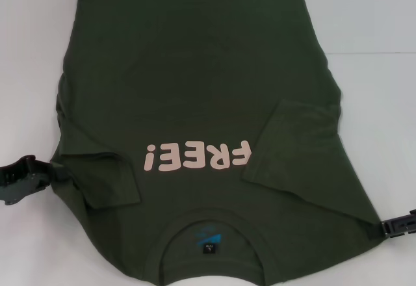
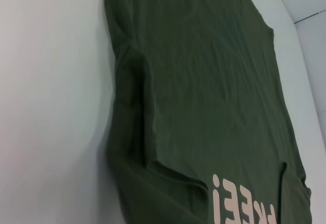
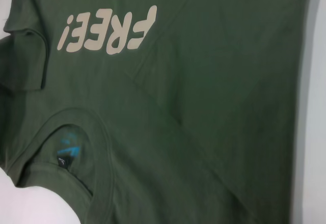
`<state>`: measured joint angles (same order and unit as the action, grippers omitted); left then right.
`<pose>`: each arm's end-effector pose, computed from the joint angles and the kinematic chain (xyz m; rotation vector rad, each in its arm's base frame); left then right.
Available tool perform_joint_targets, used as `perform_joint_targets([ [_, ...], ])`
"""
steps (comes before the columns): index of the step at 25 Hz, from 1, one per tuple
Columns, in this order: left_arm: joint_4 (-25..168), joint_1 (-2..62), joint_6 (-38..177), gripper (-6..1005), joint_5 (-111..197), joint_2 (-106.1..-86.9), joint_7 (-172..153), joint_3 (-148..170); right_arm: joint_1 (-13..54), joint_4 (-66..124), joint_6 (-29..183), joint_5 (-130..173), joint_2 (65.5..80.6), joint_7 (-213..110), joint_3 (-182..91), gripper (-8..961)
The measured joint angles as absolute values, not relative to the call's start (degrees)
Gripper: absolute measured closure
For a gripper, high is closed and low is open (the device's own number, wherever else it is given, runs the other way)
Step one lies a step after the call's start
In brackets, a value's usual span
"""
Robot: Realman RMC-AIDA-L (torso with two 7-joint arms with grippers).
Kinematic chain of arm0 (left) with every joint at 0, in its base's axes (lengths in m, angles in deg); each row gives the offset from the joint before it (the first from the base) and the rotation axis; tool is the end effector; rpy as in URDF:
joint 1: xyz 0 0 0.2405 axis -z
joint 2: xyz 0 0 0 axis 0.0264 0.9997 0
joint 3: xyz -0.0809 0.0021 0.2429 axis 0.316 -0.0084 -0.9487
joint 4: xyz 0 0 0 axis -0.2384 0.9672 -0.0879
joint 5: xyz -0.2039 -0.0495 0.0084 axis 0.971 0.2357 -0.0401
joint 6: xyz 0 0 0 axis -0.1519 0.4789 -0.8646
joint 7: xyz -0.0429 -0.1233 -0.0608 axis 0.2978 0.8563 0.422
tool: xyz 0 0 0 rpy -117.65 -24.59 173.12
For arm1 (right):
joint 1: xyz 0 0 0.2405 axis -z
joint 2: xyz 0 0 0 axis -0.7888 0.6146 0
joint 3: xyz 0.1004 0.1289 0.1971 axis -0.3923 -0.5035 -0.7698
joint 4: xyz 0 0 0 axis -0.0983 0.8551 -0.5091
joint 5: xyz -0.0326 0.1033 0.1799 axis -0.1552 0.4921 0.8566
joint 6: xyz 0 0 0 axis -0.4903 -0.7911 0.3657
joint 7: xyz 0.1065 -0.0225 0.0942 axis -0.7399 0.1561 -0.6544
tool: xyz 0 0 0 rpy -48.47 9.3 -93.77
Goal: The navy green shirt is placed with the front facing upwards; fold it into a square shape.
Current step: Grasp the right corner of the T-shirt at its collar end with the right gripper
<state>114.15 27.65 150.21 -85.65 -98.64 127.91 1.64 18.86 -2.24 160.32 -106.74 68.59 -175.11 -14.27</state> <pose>-0.3444 0.3135 0.0584 -1.8718 -2.0329 -0.6317 0.3337 0.3174 0.0514 -2.4367 1.7742 0.0236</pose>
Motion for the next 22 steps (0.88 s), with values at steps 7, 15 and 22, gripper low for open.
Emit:
perform_joint_targets([
  [7,114.2,27.5,149.9,1000,-85.7,-98.64,127.9,1.6,18.4,-2.1,160.0,-106.9,68.99,-175.7,-14.2,96],
  [15,114.2,27.5,149.9,1001,-85.7,-98.64,127.9,1.7,17.8,-2.1,159.1,-108.7,69.55,-176.8,-14.6,97],
  [22,114.2,27.3,149.9,1000,-85.6,-98.64,127.9,1.7,17.3,-2.0,159.1,-108.6,69.72,-176.8,-14.8,96],
])
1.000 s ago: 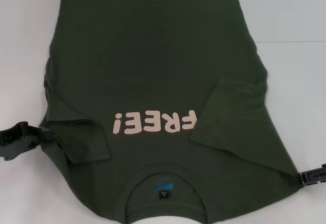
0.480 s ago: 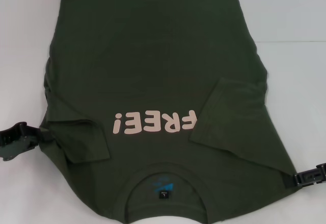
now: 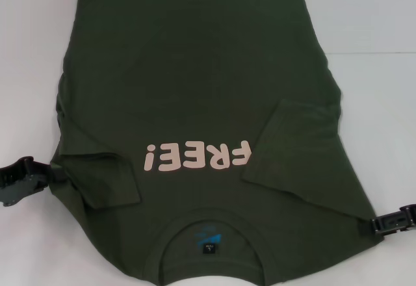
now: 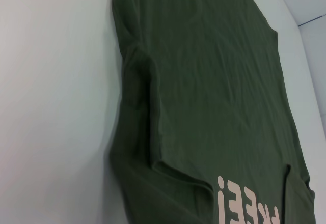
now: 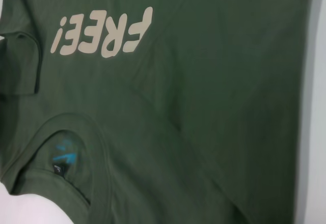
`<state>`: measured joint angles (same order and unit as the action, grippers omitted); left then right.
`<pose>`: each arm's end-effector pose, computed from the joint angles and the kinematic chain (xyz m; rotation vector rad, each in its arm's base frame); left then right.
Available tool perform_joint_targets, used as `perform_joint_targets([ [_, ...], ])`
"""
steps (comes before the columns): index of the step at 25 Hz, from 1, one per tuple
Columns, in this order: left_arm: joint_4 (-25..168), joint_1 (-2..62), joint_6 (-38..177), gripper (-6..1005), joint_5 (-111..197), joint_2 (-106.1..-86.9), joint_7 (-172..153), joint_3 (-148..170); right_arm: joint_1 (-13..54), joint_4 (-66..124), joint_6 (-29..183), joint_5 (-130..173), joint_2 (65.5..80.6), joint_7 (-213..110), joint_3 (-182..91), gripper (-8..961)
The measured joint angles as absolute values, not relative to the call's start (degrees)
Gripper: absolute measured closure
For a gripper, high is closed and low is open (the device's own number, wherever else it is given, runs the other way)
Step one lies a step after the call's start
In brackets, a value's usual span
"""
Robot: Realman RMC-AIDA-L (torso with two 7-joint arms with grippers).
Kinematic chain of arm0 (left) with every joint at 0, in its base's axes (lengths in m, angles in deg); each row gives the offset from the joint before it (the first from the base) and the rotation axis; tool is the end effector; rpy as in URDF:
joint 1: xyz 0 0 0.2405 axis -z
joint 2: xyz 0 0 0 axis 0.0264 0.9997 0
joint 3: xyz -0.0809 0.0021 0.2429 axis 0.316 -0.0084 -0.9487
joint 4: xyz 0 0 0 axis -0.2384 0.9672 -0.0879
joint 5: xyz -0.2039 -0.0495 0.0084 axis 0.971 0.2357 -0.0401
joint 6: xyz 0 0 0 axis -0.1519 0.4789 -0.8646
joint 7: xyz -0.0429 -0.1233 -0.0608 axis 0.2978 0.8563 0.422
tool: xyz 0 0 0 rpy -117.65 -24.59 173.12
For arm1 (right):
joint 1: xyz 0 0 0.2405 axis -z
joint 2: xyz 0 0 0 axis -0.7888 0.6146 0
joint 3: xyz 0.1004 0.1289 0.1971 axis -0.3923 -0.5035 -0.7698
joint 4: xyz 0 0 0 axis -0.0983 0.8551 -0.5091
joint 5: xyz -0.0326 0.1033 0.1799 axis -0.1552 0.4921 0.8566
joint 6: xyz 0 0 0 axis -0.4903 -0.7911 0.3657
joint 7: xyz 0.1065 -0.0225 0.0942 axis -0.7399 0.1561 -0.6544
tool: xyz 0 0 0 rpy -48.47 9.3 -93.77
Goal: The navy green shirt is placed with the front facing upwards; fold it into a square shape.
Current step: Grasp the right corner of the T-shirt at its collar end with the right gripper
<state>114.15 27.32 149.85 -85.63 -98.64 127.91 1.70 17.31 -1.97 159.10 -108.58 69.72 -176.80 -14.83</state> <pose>-0.3470 0.3121 0.0588 -1.8587 -2.0344 -0.6308 0.3276 0.3238 0.0427 -2.4239 1.7879 0.0045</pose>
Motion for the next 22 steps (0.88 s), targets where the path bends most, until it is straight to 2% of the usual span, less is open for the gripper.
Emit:
perform_joint_targets([
  [10,114.2,27.2,149.9,1001,-84.9,-98.64,127.9,1.7,15.6,-1.9,159.3,-108.6,71.57,-176.6,-14.2,96],
  [22,113.5,27.3,150.1,1001,-83.9,-98.64,127.6,1.7,13.7,-1.1,158.9,-108.8,72.52,-176.8,-13.9,95],
])
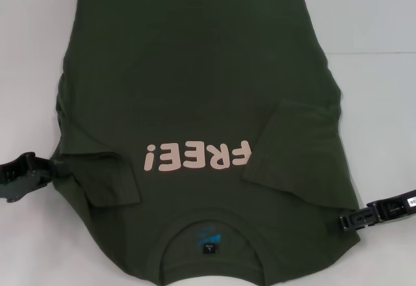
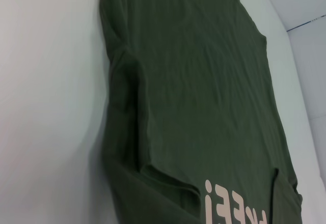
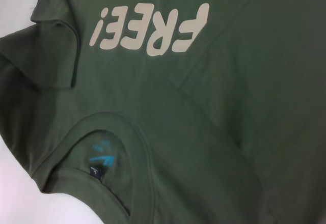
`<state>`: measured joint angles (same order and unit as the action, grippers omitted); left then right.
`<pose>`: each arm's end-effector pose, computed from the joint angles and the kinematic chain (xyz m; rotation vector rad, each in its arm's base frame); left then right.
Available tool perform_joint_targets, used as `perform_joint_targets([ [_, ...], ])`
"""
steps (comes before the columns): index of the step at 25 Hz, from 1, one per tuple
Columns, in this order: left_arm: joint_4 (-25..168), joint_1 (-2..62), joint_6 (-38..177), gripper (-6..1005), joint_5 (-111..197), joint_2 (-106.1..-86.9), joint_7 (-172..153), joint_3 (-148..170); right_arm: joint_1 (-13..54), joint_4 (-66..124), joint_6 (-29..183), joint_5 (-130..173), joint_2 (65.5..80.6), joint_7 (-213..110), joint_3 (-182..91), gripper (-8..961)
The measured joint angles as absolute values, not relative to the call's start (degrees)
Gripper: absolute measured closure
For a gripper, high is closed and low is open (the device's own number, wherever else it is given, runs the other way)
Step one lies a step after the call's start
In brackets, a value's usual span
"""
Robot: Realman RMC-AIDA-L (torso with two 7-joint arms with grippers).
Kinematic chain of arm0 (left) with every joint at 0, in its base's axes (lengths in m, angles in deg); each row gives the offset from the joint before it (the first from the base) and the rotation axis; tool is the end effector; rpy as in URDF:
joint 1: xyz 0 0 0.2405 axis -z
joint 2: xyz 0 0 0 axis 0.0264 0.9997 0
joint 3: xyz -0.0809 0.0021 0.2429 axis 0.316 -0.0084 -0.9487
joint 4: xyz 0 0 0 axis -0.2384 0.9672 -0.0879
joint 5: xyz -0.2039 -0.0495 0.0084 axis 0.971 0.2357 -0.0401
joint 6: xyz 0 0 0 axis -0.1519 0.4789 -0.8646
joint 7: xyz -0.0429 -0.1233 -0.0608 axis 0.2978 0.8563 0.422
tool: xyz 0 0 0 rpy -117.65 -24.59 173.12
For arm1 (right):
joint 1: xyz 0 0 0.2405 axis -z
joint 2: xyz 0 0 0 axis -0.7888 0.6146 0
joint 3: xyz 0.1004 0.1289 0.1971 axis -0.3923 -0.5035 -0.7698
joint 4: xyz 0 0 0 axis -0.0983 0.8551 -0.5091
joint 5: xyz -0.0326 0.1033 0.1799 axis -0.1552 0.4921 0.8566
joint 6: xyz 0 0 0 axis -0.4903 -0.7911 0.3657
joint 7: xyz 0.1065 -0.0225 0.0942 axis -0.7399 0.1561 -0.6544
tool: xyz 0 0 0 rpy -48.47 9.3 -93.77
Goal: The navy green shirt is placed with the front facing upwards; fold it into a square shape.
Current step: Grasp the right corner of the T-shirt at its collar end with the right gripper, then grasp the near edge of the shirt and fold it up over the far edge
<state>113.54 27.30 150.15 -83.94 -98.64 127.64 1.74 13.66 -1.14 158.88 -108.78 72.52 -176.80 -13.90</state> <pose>-0.3437 0.3133 0.0580 -1.8651 -2.0331 -0.6749 0.2998 0.3349 0.0171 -2.5255 1.7472 0.0057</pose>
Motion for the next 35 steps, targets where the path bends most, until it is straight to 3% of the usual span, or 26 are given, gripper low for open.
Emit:
perform_joint_targets([
  [5,113.4,27.3,150.4,1001,-83.3,-98.64,127.5,1.6,12.8,-0.5,158.3,-108.9,72.77,-177.6,-13.8,95],
  [10,113.4,27.2,150.4,1002,-83.3,-98.64,127.5,1.6,12.5,-0.7,158.0,-108.7,72.86,-178.0,-13.7,154],
  [21,113.4,27.0,150.6,1002,-83.3,-98.73,127.5,1.6,12.7,-0.9,158.0,-108.6,72.71,-178.4,-14.1,347],
  [23,113.4,27.0,150.8,1001,-83.1,-98.73,127.3,1.6,12.8,-0.9,158.0,-108.6,72.65,-178.4,-14.2,589],
  [29,113.5,27.0,153.2,1000,-82.2,-98.73,124.3,1.5,13.3,-1.0,158.3,-108.5,72.53,-178.2,-14.5,818],
  [35,113.6,27.0,156.3,1001,-82.9,-98.5,120.7,1.1,14.6,-1.1,160.0,-108.4,71.14,-177.9,-16.4,939],
])
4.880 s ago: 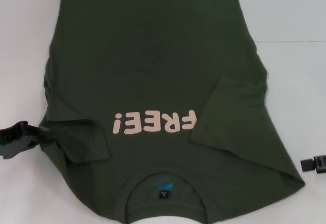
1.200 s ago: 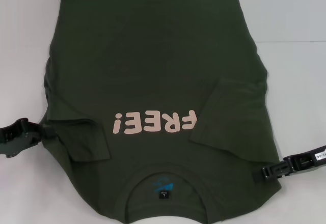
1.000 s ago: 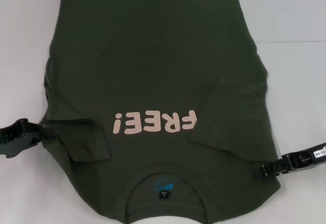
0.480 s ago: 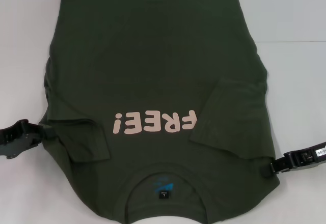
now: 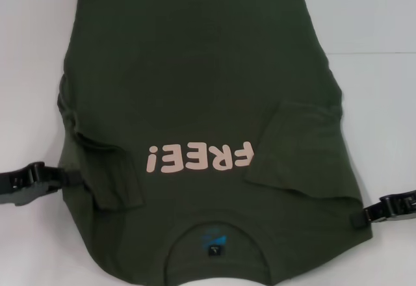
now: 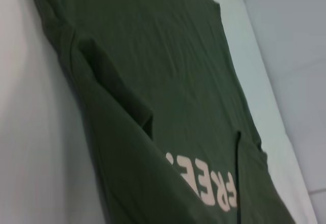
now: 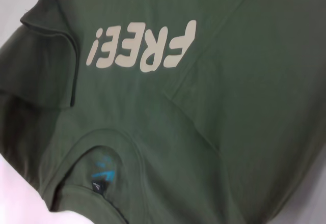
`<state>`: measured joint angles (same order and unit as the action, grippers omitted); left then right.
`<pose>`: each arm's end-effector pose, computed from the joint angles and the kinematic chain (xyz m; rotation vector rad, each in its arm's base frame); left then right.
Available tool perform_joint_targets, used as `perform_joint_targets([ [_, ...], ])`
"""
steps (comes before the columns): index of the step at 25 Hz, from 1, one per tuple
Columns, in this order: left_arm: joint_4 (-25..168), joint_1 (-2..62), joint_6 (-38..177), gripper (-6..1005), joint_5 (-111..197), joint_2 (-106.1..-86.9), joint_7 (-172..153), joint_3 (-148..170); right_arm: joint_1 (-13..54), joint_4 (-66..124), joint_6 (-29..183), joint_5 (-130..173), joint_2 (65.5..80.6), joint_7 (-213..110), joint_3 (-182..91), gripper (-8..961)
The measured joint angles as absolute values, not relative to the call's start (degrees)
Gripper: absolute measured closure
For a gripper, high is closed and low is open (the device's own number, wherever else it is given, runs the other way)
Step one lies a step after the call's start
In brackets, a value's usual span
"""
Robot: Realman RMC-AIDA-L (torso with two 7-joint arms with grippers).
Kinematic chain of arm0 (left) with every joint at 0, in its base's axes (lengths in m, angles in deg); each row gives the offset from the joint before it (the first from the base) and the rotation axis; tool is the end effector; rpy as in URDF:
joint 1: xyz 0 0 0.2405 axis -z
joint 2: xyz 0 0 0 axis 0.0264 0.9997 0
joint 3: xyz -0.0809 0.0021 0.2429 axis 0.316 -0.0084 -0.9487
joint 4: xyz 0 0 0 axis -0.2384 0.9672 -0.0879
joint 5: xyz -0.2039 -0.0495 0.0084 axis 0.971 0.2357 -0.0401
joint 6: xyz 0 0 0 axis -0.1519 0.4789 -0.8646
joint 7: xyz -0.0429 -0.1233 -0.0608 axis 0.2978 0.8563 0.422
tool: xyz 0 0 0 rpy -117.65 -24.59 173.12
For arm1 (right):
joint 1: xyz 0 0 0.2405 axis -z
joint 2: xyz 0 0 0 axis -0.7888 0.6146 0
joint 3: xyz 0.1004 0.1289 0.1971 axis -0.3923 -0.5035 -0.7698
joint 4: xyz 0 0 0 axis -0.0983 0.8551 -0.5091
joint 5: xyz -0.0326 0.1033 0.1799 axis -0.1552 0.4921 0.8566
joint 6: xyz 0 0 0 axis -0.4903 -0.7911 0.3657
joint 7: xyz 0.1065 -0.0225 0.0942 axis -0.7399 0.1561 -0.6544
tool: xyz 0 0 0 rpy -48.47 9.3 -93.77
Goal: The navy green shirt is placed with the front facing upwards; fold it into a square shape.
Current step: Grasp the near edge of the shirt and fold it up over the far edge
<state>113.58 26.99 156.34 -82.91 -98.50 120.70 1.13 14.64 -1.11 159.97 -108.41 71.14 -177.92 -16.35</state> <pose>-0.3318 0.3038 0.0556 -2.0692 -1.9383 -0.6807 0.3073 0.3331 0.0306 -2.4660 1.8043 0.0608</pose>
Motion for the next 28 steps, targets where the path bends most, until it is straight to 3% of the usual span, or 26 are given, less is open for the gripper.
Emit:
perform_joint_targets([
  [9,116.6,25.7,163.1,1000,-87.3,-98.28,119.2,-0.6,17.1,-1.1,163.9,-108.8,69.56,-176.7,-16.7,931],
  [19,117.7,24.0,169.4,1001,-92.8,-98.51,117.5,-1.0,20.1,-1.1,170.3,-108.7,69.55,-174.1,-17.5,923],
  [28,114.4,31.5,158.7,1001,-93.2,-97.11,127.5,-3.0,16.2,-1.1,162.7,-104.6,69.49,-177.4,-26.5,916],
])
